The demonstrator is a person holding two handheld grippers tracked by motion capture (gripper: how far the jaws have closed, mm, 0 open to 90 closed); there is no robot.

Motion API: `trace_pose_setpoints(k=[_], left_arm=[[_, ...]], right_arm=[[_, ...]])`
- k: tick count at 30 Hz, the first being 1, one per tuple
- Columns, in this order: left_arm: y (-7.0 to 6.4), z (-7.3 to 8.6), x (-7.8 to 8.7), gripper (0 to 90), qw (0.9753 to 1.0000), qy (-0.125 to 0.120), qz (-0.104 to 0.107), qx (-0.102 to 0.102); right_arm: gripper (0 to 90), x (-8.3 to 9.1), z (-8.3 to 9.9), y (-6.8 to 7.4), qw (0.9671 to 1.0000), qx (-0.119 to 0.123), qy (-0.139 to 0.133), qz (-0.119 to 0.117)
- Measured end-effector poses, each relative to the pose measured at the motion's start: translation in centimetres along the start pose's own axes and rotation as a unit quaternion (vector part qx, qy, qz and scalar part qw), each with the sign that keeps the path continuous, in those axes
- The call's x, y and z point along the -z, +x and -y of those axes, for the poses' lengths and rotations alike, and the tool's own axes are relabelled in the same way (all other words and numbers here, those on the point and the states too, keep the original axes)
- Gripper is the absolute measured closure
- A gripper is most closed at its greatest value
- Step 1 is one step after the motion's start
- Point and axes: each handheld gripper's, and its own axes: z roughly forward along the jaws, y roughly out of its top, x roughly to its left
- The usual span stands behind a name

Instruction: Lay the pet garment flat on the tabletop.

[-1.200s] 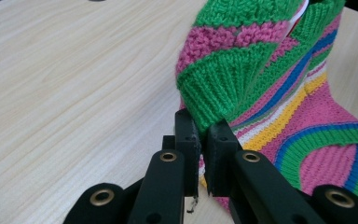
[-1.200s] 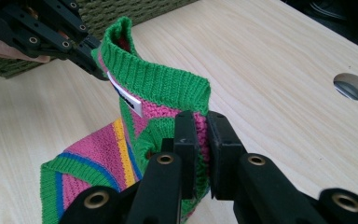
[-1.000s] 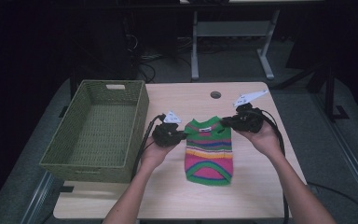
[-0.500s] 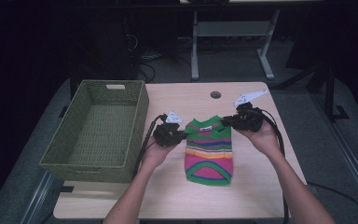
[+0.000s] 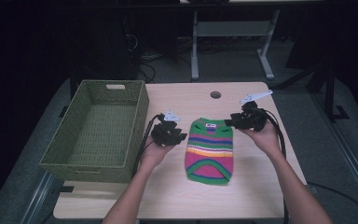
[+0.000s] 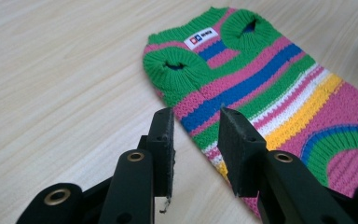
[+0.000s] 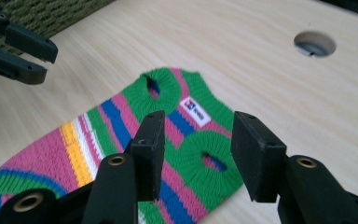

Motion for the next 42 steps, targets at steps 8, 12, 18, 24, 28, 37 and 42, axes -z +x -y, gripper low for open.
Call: trace_pose_setpoints(k=[8,12,18,24,28,37,42], left_arm=[[-0.4,0.0,0.2,65.7,0.9999,-0.004,0.007,-0.007],[-0.8,0.2,-0.3,66.4,0.9998,0.0,0.018,-0.006],[-1.7,1.0,-1.5,71.9,0.9989,0.022,0.041,-0.014],[-2.7,1.4,-2.5,83.4,0.9964,0.046,0.058,-0.041],[-3.1,1.4,-2.8,84.6,0.9948,0.057,0.067,-0.05],[-3.7,2.2,-3.9,84.5,0.9923,0.078,0.08,-0.054],[-3.8,2.3,-3.8,83.8,0.9919,0.078,0.083,-0.056]], right_arm=[[54.8,-0.2,1.7,-0.4,0.9996,-0.011,0.02,-0.015],[57.3,-0.3,2.4,-0.4,0.9991,-0.007,0.031,-0.028],[70.4,-0.9,3.3,0.1,0.997,-0.003,0.06,-0.049],[83.5,-2.8,4.4,0.4,0.9917,0.011,0.113,-0.061],[83.9,-3.9,4.8,0.2,0.9898,0.002,0.129,-0.06],[82.8,-4.6,4.8,0.0,0.9901,-0.004,0.127,-0.06],[79.5,-4.7,4.8,-0.3,0.9905,-0.014,0.122,-0.062]])
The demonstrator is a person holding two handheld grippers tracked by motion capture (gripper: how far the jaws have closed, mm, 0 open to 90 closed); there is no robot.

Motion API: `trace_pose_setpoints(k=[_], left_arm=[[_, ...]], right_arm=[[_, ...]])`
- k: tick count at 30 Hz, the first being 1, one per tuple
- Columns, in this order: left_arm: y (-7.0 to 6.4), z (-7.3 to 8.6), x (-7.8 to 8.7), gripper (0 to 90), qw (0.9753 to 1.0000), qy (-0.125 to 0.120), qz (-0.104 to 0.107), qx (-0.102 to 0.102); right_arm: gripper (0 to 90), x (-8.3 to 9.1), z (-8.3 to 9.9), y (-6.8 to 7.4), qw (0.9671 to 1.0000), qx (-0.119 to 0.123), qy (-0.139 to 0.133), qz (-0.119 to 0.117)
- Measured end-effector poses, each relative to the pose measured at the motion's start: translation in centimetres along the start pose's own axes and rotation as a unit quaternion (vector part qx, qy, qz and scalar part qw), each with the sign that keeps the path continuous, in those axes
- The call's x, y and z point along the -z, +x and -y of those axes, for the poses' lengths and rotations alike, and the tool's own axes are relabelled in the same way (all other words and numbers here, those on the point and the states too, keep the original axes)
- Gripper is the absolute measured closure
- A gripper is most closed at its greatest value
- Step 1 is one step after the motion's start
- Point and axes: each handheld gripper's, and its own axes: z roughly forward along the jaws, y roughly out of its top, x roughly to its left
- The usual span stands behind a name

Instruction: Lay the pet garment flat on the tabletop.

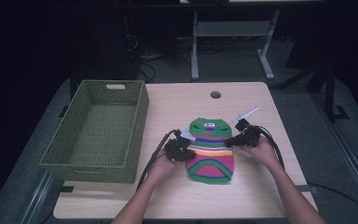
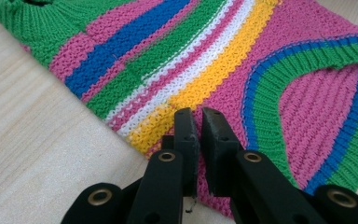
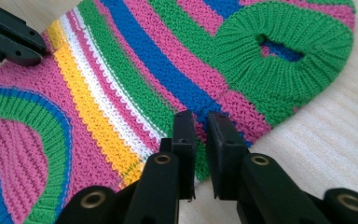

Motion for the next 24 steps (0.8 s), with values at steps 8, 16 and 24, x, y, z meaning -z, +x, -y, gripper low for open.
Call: trace_pose_setpoints(k=[8,16,24], left_arm=[[0.1,0.0,0.7,77.5,0.9994,-0.02,0.02,0.017],[-0.1,0.0,1.4,73.4,0.999,-0.033,0.025,0.017],[-0.1,0.3,2.2,64.4,0.9985,-0.042,0.025,0.027]], right_arm=[[71.8,0.7,0.2,0.2,0.9998,0.003,-0.016,-0.012],[63.9,2.6,1.0,0.2,0.9985,0.001,-0.041,-0.037],[55.9,4.1,1.8,0.5,0.9971,0.005,-0.055,-0.052]])
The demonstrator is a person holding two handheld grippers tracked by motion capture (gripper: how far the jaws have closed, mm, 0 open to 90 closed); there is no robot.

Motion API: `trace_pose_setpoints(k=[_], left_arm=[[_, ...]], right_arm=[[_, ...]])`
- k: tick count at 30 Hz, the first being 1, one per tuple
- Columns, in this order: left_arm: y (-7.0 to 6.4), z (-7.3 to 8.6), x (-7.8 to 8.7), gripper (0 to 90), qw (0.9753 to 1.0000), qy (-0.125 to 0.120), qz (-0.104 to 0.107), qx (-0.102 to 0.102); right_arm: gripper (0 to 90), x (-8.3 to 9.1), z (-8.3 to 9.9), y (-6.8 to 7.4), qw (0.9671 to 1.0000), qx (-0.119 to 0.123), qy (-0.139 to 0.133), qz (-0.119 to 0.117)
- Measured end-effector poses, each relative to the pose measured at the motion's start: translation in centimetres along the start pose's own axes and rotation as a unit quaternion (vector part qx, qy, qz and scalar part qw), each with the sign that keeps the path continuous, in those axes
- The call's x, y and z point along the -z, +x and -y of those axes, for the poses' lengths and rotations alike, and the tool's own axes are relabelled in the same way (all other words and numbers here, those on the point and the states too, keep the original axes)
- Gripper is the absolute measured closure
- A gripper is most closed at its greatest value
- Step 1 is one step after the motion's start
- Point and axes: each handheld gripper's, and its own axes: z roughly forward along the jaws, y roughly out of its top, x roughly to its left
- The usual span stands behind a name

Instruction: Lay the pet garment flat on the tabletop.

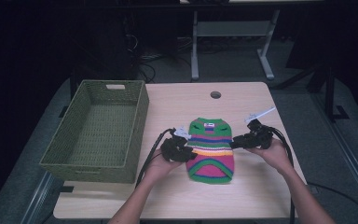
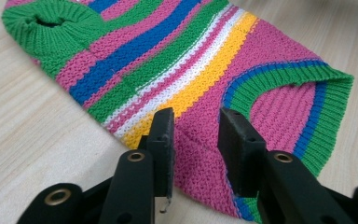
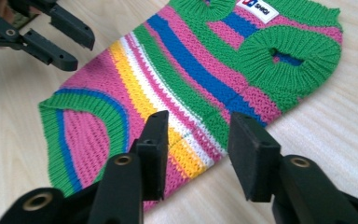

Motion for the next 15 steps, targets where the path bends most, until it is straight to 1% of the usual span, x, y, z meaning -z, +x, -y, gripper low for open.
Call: trace_pose_setpoints(k=[2,5,6,7,9,10,11,14,15], left_arm=[[-0.2,0.1,0.2,62.6,0.9999,-0.009,0.001,0.005],[-0.2,0.2,0.5,62.6,0.9999,-0.008,0.005,0.003],[-0.2,0.3,0.8,62.6,0.9998,-0.014,0.01,0.007],[-0.3,0.4,0.8,62.6,0.9998,-0.018,0.009,0.009],[-0.4,0.4,1.0,62.5,0.9997,-0.019,0.009,0.01],[-0.3,0.4,1.1,62.5,0.9998,-0.017,0.01,0.004],[-0.4,0.6,1.3,62.2,0.9997,-0.021,0.008,0.007],[-0.4,0.7,1.5,60.2,0.9997,-0.021,0.007,0.009],[-0.5,0.8,1.6,60.2,0.9997,-0.023,0.003,0.009]], right_arm=[[53.5,0.6,0.4,0.1,0.9999,-0.001,-0.01,-0.004],[51.9,0.9,0.6,0.2,0.9998,-0.002,-0.017,-0.007],[51.1,1.1,0.8,0.2,0.9998,-0.001,-0.019,-0.006],[48.8,1.3,1.0,0.2,0.9999,-0.001,-0.015,-0.007],[48.2,1.6,1.3,0.3,0.9998,0.001,-0.017,-0.005],[48.2,1.6,1.3,0.3,0.9998,0.001,-0.017,-0.005],[47.5,1.8,1.5,0.4,0.9998,-0.001,-0.02,-0.007],[46.3,2.1,1.9,0.5,0.9998,0.0,-0.021,-0.003],[46.3,2.1,1.9,0.5,0.9998,0.0,-0.021,-0.003]])
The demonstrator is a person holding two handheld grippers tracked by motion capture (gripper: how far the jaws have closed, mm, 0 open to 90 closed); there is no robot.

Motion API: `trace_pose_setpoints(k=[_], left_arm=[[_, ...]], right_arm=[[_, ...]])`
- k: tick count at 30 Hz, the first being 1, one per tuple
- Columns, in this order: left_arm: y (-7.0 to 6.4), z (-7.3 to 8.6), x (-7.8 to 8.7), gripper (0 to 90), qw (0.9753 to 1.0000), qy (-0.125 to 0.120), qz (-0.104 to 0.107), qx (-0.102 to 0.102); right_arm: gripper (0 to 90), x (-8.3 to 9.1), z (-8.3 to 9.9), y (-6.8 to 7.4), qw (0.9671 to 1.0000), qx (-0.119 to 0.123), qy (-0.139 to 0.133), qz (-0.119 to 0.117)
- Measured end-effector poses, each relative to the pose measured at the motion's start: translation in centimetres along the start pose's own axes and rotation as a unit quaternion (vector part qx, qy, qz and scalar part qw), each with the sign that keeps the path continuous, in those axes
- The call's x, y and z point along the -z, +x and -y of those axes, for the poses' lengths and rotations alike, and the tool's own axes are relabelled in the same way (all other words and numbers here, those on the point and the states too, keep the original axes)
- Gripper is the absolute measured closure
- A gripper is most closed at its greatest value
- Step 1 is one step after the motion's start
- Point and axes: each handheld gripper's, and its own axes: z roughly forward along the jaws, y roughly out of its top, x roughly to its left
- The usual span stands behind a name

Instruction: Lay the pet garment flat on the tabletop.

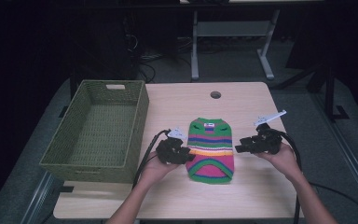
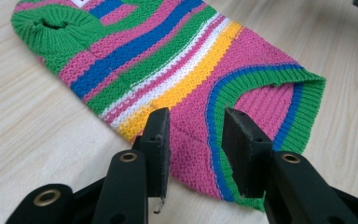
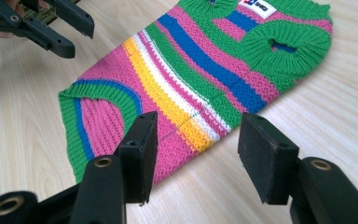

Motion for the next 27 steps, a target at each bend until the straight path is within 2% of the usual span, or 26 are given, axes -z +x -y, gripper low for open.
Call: trace_pose_setpoints(k=[6,15,16,23,25,27], left_arm=[[0.0,0.8,0.7,54.3,0.9999,-0.008,-0.008,0.009],[-0.4,1.2,1.4,52.2,0.9999,-0.007,-0.011,0.003],[-0.6,1.2,1.5,51.7,0.9998,-0.015,-0.01,0.007],[-0.8,1.7,1.8,48.6,0.9997,-0.017,-0.015,0.007],[-0.8,2.0,1.9,48.2,0.9997,-0.017,-0.014,0.008],[-0.9,2.2,2.0,47.3,0.9996,-0.02,-0.015,0.011]], right_arm=[[45.1,0.9,1.2,0.4,0.9999,0.006,-0.008,0.007],[43.8,1.4,2.4,0.6,0.9999,0.003,-0.006,0.014],[43.9,1.5,2.7,0.6,0.9999,0.002,-0.007,0.013],[42.6,1.7,3.5,0.6,0.9998,0.001,-0.009,0.015],[41.2,2.1,3.8,0.9,0.9995,0.006,-0.007,0.03],[40.9,2.2,4.0,1.0,0.9995,0.006,-0.01,0.03]])
